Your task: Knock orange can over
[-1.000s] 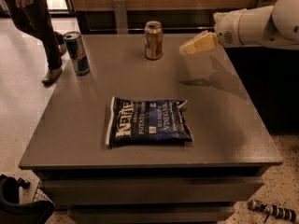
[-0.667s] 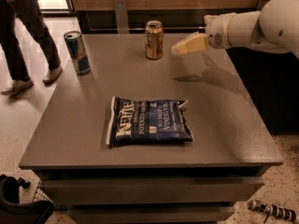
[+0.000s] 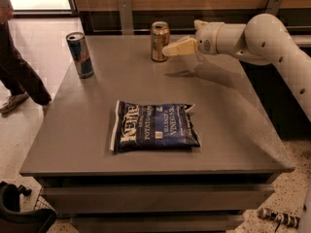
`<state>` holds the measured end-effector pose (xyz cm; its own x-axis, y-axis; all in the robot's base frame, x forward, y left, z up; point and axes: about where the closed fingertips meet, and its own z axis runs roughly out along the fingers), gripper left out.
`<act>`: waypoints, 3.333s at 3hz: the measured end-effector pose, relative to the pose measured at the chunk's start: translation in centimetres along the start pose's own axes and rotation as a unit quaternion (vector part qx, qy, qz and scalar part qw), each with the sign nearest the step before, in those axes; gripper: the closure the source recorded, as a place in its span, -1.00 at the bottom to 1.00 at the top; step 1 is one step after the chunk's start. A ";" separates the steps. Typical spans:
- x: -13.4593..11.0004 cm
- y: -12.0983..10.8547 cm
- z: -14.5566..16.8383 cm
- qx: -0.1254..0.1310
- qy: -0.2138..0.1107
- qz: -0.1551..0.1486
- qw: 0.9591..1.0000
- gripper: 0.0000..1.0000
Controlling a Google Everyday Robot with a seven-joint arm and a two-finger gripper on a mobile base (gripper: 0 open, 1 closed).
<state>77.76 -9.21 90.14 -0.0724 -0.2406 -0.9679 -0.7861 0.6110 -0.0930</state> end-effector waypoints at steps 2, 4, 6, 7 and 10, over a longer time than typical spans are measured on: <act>0.4 0.8 4.0 -0.018 -0.030 0.014 0.999 -1.00; 0.9 1.7 6.1 -0.027 -0.055 0.030 0.998 -0.15; 0.9 2.1 6.6 -0.032 -0.056 0.030 0.997 0.81; 0.4 2.3 6.5 -0.033 -0.042 0.025 0.998 1.00; -4.6 2.7 2.6 -0.018 0.129 -0.050 0.990 1.00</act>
Offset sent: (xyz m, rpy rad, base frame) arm 0.0282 0.0493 -0.0229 0.1209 -0.0130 0.0413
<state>77.59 -4.47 93.70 -0.1445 -0.4857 -0.8621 -0.8181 0.5487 -0.1720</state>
